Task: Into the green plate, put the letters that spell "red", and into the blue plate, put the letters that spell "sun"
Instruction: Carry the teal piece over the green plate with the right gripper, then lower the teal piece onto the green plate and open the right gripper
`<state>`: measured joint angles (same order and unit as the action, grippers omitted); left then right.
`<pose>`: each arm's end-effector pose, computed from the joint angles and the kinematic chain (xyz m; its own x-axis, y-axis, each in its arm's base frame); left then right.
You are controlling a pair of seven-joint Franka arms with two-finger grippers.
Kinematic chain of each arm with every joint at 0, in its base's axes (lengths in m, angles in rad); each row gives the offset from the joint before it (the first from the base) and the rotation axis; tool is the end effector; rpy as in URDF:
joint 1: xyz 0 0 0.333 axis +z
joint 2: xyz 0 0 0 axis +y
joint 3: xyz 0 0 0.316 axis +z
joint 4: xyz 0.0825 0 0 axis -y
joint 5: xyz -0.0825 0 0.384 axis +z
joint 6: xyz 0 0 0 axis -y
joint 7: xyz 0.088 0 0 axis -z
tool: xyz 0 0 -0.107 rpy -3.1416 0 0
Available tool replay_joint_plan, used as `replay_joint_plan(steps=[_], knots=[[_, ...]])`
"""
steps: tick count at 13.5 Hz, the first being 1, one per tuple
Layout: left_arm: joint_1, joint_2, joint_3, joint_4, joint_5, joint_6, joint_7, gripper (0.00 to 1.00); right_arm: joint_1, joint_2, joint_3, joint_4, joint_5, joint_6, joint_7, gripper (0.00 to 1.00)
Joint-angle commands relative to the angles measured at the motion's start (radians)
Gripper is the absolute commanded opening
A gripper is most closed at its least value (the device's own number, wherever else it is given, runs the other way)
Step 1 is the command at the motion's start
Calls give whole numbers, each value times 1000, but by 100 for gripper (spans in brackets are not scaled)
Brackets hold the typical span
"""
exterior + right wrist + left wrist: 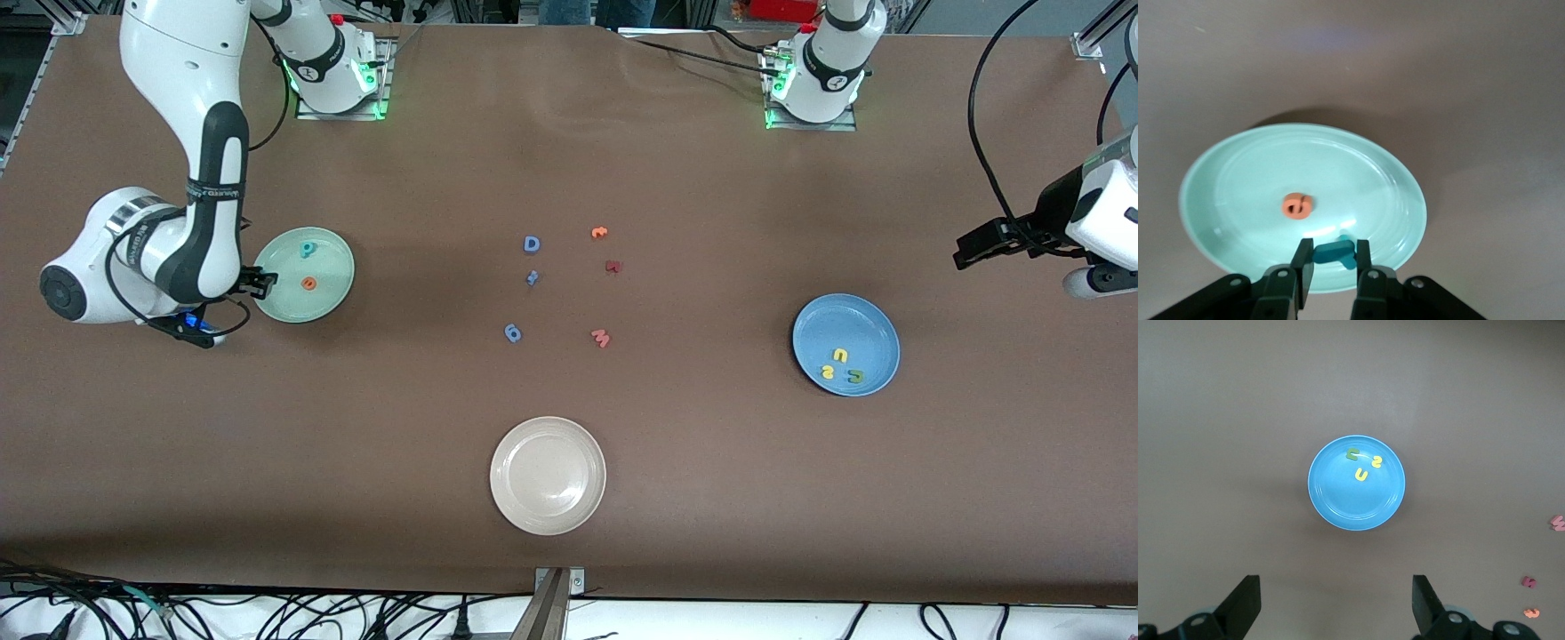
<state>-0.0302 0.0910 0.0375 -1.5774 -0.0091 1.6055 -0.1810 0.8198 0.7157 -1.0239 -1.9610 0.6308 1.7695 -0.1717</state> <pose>0.5822 0.0024 0.5726 0.9802 0.1875 -0.0628 0.1876 -0.9822 -0.0057 0.5488 -0.0504 0.2250 0.8281 -0.3360 -0.4486 -0.3563 -0.9334 0.0415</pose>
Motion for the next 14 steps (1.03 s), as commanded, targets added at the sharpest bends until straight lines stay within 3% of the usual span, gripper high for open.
replay_joint_plan(steps=[1, 4, 7, 8, 10, 11, 12, 14], knots=[[4, -4, 2, 17, -28, -22, 21, 100, 53, 1, 2, -113, 6, 109, -17, 0], [6, -4, 4, 17, -29, -22, 21, 100, 91, 2, 5, -183, 6, 220, -17, 4], [7, -4, 4, 17, -45, -22, 21, 100, 94, 1, 7, -190, 6, 214, -17, 9], [7, -2, 4, 17, -43, -22, 21, 100, 94, 2, 7, -190, 6, 215, -17, 25], [7, -2, 4, 17, -45, -22, 21, 100, 94, -2, 7, -188, 7, 212, -15, 78], [7, -2, 4, 17, -45, -22, 21, 100, 94, -9, 4, -182, 7, 209, -15, 93], [7, -2, 5, 17, -43, -22, 21, 100, 96, -16, -2, -176, 7, 202, -14, 98], [6, -2, 4, 17, -43, -22, 21, 100, 116, -21, -60, -107, 6, 103, -5, 98]])
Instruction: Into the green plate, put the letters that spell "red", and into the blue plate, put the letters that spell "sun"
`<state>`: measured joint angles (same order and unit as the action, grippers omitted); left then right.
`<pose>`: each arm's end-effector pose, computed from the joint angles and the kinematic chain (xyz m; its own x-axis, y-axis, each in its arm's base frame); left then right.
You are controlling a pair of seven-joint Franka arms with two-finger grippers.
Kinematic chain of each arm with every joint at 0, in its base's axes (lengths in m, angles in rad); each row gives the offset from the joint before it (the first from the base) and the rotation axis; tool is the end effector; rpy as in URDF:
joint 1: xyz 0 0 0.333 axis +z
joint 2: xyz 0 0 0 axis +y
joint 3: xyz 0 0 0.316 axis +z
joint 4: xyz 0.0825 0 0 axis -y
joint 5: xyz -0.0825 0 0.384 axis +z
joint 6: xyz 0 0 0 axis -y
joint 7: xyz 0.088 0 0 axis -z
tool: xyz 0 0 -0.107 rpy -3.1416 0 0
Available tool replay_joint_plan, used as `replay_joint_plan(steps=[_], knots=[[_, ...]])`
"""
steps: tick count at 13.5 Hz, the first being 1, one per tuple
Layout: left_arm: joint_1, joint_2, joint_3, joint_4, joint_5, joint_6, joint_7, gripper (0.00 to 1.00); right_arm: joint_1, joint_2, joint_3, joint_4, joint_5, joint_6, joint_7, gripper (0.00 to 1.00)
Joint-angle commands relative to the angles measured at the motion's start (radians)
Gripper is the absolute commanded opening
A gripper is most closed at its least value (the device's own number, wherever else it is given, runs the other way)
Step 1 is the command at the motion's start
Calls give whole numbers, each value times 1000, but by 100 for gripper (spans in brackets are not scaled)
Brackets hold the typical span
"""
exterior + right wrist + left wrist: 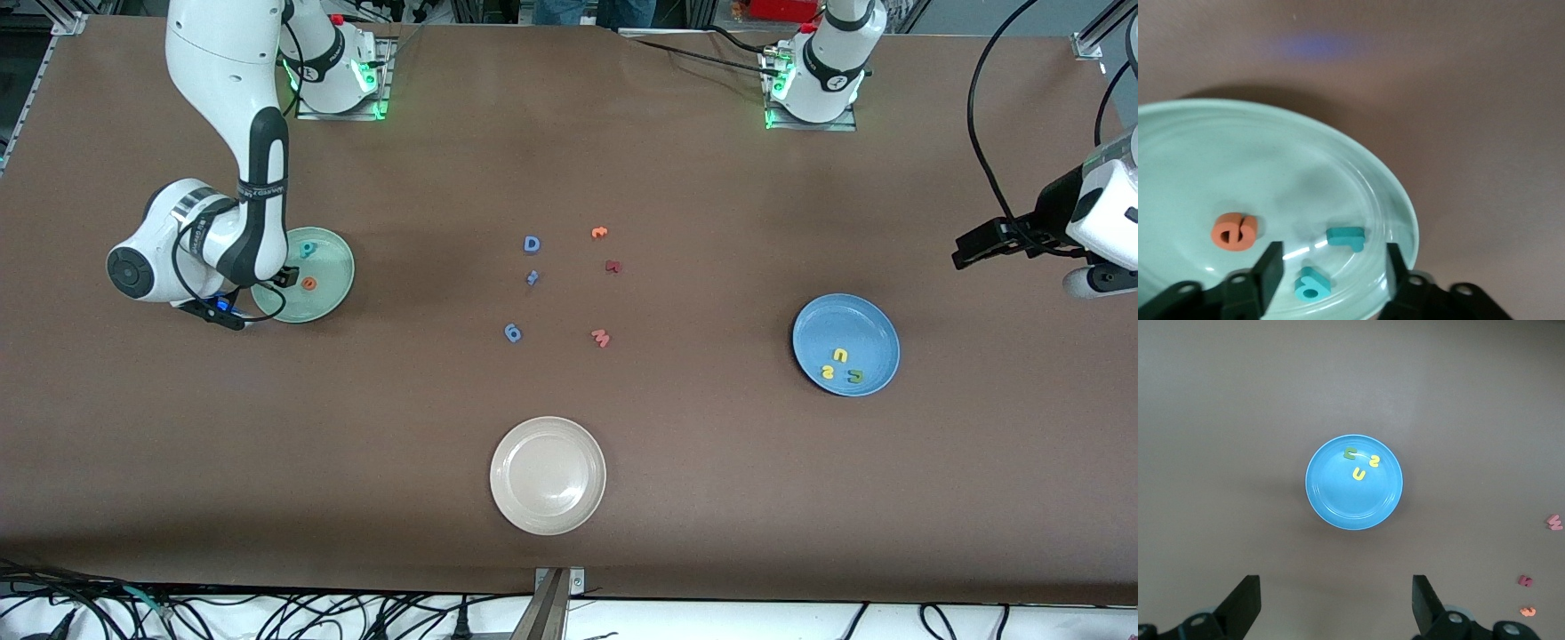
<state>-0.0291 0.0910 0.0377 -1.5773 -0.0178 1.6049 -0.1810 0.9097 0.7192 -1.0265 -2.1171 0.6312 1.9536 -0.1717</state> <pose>0.5821 0.0022 0.5726 0.9798 0.1891 -0.0648 0.1897 -0.9818 0.0027 0.5153 -0.0424 0.1890 0.8497 -0.3506 -0.3937 -0.3331 -0.9359 0.1147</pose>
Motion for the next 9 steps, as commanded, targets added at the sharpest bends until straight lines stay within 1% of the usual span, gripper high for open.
replay_joint_plan(steps=[1, 4, 5, 7, 9], knots=[[5, -2, 4, 17, -34, -22, 21, 100, 43, -24, -91, 93, 5, -144, 0, 98], [5, -2, 4, 17, -34, -22, 21, 100, 107, -24, -226, 211, 5, -292, -2, 98], [5, -2, 4, 17, -36, -22, 21, 100, 115, -24, -260, 257, 5, -344, -2, 98], [5, -2, 4, 17, -36, -22, 21, 100, 104, -23, -309, 371, 4, -448, -8, 99], [5, -2, 4, 17, -34, -22, 21, 100, 84, -23, -340, 468, 5, -542, -6, 99]])
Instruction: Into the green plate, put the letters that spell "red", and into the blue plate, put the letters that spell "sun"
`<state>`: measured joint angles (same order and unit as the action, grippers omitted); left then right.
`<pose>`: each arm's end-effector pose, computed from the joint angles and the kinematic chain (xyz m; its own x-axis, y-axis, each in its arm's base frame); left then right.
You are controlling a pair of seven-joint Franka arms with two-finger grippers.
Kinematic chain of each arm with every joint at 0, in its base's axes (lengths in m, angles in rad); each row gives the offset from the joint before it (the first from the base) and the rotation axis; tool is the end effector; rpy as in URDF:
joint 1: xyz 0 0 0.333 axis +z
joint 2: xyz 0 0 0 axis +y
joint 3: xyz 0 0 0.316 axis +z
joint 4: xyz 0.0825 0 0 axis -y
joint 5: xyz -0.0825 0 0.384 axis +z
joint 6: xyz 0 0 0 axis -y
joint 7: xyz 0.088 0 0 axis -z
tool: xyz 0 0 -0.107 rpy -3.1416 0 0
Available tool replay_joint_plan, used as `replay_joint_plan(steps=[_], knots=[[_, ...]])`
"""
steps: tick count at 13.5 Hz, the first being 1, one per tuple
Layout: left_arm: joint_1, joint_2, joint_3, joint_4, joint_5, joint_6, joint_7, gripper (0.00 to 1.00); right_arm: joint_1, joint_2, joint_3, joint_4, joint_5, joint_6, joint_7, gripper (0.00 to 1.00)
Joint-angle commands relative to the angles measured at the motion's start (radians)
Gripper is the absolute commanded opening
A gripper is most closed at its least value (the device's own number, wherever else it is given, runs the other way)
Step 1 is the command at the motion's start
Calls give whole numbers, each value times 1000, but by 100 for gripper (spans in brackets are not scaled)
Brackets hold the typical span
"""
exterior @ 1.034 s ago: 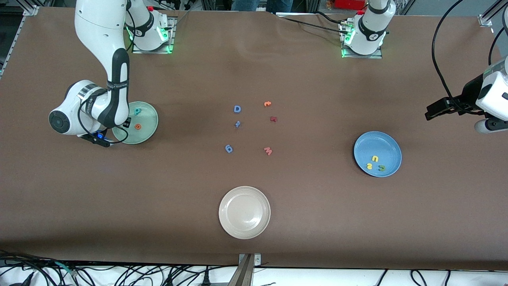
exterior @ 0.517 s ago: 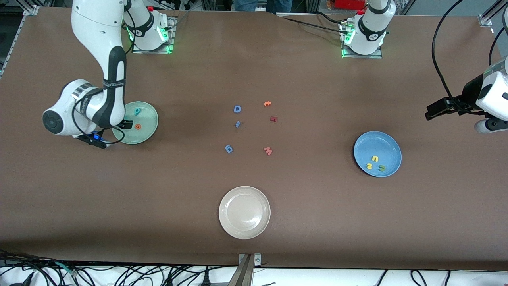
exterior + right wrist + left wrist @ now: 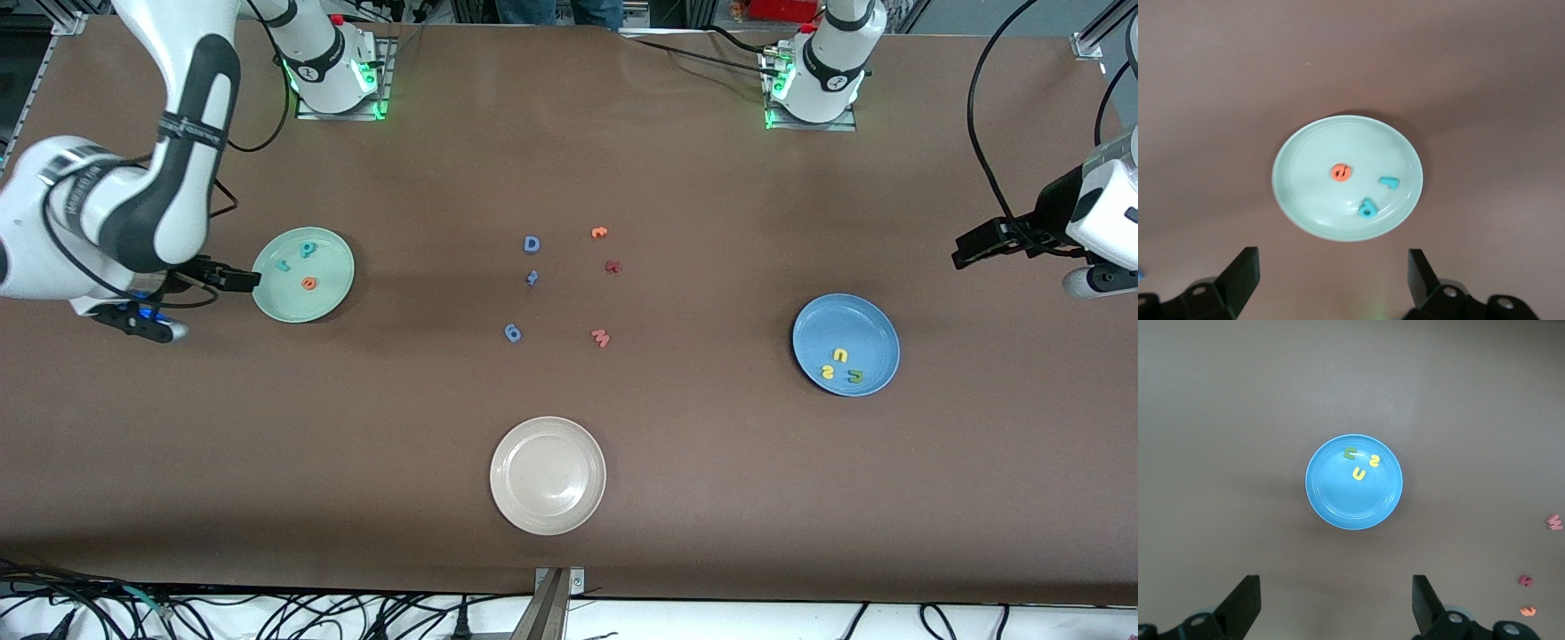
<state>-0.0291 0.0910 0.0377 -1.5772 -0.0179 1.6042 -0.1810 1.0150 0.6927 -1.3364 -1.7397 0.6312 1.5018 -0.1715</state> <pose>0.5820 0.0022 0.5726 0.9798 0.1891 -0.0654 0.1897 -0.9818 0.0027 0.5865 -0.0198 0.3883 0.8938 -0.2832 -0.3477 -0.2987 -0.9543 0.0093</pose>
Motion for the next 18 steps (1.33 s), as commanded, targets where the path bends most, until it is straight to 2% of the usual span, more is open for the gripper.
replay_joint_plan(steps=[1, 6, 8, 10, 12, 14, 15, 16, 18], knots=[[5, -2, 4, 16, -36, -21, 20, 100, -35, 4, -30, 126, 5, -127, -6, 99], [5, -2, 4, 16, -36, -21, 21, 100, -123, 2, -24, 279, 25, -218, -9, 99], [5, -2, 4, 16, -36, -23, 21, 100, -189, 5, -12, 328, 65, -253, -11, 99], [5, -2, 4, 16, -36, -23, 21, 100, -284, 7, 34, 371, 114, -262, -19, 99], [5, -2, 4, 16, -36, -23, 20, 100, -452, 8, 164, 490, 116, -328, -20, 99], [5, 0, 4, 16, -36, -23, 20, 100, -701, 17, 389, 668, 110, -406, -10, 99], [5, -2, 4, 16, -36, -23, 21, 100, -786, 22, 481, 722, 104, -423, 4, 99], [5, 0, 4, 16, -36, -23, 21, 100, -832, 22, 544, 751, 99, -426, 39, 99], [5, 0, 4, 16, -36, -23, 21, 100, -854, 27, 621, 794, 76, -427, 149, 99]])
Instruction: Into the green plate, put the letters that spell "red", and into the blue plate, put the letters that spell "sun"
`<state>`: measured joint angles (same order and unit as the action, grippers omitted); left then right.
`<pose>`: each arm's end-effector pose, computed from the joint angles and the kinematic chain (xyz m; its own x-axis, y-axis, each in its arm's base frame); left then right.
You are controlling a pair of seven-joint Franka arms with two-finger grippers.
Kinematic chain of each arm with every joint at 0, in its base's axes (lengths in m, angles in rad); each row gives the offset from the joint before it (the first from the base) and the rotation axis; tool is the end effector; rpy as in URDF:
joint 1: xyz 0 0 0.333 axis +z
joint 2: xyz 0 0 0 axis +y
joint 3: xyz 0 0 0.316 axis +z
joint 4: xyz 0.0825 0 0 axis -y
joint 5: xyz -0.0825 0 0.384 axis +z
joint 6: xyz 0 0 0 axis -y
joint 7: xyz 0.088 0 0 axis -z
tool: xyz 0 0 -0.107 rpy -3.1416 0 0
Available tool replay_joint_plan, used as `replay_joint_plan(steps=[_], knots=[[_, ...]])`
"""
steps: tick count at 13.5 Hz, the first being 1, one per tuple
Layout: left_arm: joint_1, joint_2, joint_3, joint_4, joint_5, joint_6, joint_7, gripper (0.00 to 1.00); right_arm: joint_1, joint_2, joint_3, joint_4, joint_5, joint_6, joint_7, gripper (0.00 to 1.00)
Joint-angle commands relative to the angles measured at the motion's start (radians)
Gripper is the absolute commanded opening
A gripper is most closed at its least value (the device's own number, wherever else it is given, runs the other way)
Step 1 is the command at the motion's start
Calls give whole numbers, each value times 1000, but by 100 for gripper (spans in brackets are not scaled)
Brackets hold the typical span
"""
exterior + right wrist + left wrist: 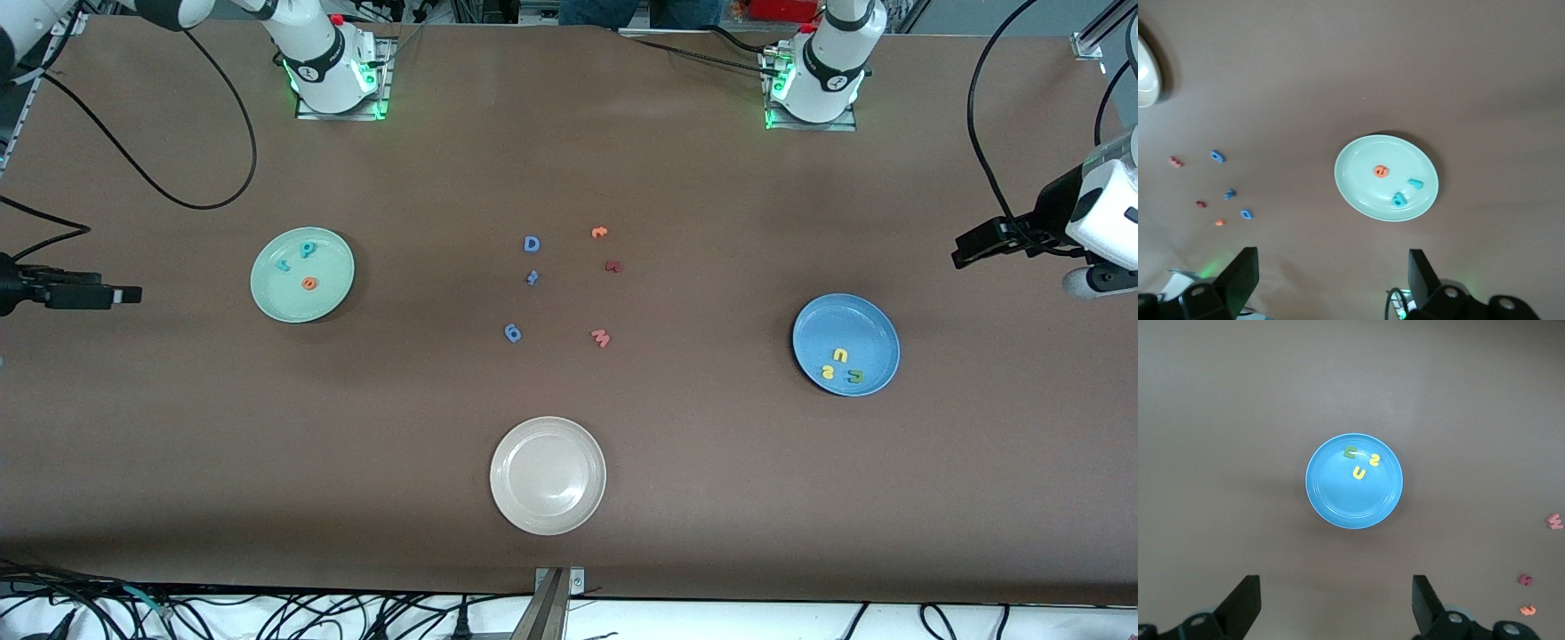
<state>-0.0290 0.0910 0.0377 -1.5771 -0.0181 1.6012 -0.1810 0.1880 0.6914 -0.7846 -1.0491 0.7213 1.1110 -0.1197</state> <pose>0.5817 0.0023 0.5724 0.9796 0.1891 -0.0683 0.1897 -0.9818 0.0023 0.6550 -0.1363 0.4792 0.8929 -0.2011 -0.4029 -0.3369 -0.8920 -0.3015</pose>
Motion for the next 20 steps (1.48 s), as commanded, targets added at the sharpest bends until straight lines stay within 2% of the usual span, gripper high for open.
replay_joint_plan(steps=[1, 2, 3, 4, 6, 7, 8, 11, 12, 13, 15, 16, 18, 19, 20], knots=[[4, -2, 4, 16, -36, -20, 21, 100, -33, 30, 130, 135, -75, -33, 141, 99], [4, -1, 4, 16, -36, -20, 21, 100, -59, 25, 218, 152, -171, -28, 159, 99], [4, 0, 4, 16, -36, -20, 20, 100, -100, 17, 335, 156, -277, -25, 166, 99], [6, -2, 4, 16, -36, -20, 20, 100, -169, -1, 485, 156, -395, -22, 170, 99], [4, -2, 4, 16, -36, -20, 21, 100, -322, -35, 838, 153, -674, -17, 216, 98], [4, -2, 4, 16, -36, -20, 20, 100, -376, -56, 987, 144, -815, -10, 229, 98], [4, -1, 4, 16, -36, -20, 20, 100, -421, -64, 1075, 120, -897, -5, 230, 94], [4, -1, 4, 16, -36, -20, 20, 100, -444, -134, 1087, -1, -892, 56, 230, 91], [4, -2, 4, 16, -36, -20, 20, 100, -447, -183, 1084, -87, -890, 113, 230, 91], [4, -1, 4, 16, -36, -20, 21, 100, -461, -261, 1075, -230, -878, 230, 229, 91], [4, -1, 4, 16, -36, -20, 20, 100, -463, -451, 1009, -534, -815, 480, 224, 92], [4, 0, 4, 16, -36, -20, 21, 100, -446, -530, 957, -660, -772, 591, 210, 92], [4, -2, 4, 16, -36, -20, 20, 100, -298, -662, 787, -884, -740, 788, 171, 93], [4, -1, 4, 16, -36, -20, 20, 100, -277, -682, 766, -949, -740, 875, 166, 98], [4, 0, 4, 16, -36, -20, 21, 100, -277, -678, 769, -939, -741, 882, 163, 98]])
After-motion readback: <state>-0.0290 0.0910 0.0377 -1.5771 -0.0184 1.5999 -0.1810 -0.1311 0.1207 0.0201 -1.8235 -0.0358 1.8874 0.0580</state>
